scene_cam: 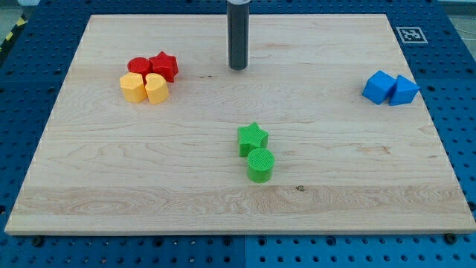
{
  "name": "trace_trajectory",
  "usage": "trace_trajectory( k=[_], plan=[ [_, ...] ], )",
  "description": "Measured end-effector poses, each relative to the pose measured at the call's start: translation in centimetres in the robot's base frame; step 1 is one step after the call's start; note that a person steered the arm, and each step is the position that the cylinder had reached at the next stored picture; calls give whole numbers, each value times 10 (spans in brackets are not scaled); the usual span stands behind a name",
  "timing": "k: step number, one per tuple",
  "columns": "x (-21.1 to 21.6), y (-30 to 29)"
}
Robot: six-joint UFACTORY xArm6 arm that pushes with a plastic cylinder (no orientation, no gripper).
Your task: Slightly push the red star along with yellow heart
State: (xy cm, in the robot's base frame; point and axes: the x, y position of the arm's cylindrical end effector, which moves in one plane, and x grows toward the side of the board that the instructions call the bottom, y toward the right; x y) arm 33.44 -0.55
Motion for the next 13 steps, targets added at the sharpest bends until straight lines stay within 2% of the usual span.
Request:
trace_trajectory(
  k=[3,5,6,8,12,13],
  plan=[
    [11,-17],
    [-5,-58],
    [-16,-60],
    [-14,-106],
    [6,-122],
    [-13,-123]
  ],
)
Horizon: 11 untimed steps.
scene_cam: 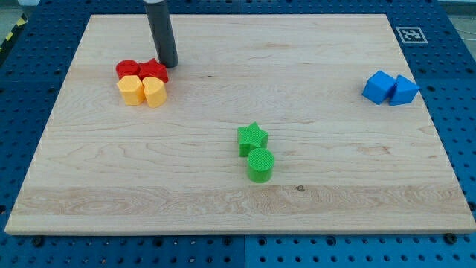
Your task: Slightly push the red star along with yellow heart
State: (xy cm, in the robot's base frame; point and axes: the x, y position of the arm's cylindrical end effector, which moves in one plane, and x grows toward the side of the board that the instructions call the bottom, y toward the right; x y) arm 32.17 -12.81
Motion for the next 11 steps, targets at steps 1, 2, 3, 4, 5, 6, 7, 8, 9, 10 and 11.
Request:
trace_trajectory(
  k=[1,2,3,4,5,6,7,8,9,10,11],
  plan=[
    [-8,-13],
    [-1,-15],
    [4,-15],
    [12,-15],
    [16,-15],
    [21,-15],
    [31,-15],
    [35,-15],
    [42,-15],
    [39,-15],
    [8,-15]
  ],
)
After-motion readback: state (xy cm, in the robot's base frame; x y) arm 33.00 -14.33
